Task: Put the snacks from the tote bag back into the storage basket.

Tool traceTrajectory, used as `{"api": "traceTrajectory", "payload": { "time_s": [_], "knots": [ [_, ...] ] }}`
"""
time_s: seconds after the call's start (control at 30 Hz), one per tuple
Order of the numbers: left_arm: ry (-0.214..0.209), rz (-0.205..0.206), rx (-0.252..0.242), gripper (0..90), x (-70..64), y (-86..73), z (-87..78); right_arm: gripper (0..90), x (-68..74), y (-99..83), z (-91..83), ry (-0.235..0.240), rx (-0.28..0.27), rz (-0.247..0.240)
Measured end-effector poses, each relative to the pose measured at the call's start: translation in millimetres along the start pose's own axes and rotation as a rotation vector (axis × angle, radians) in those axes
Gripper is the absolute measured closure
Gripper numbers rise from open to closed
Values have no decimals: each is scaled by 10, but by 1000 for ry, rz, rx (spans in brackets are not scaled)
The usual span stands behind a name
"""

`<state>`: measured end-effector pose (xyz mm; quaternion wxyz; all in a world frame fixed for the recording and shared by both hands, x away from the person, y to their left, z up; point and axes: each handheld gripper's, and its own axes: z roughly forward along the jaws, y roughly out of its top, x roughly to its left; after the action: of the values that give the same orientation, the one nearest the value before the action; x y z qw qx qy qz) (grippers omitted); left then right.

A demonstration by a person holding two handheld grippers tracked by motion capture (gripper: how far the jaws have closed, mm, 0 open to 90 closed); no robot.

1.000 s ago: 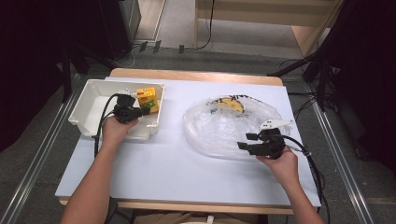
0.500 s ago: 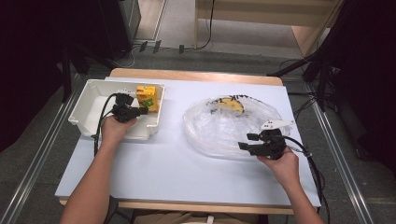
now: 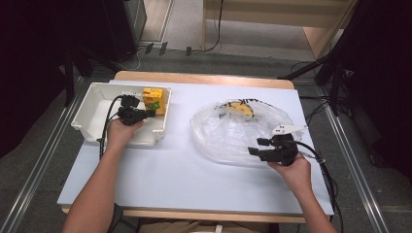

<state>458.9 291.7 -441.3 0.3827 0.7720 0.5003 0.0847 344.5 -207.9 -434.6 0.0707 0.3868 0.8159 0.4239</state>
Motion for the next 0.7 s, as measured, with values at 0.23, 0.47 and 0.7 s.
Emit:
{"api": "traceTrajectory", "payload": {
  "time_s": [0.23, 0.47, 0.7],
  "knots": [
    [-6, -1, -5, 892, -4, 11, -33, 432, 0, -1, -5, -3, -1, -1],
    [-54, -14, 11, 839, -58, 21, -143, 432, 1, -4, -16, 2, -3, 2],
    [-88, -4, 35, 682, -139, 34, -244, 431, 14, -4, -25, 6, -6, -3]
  ]
}}
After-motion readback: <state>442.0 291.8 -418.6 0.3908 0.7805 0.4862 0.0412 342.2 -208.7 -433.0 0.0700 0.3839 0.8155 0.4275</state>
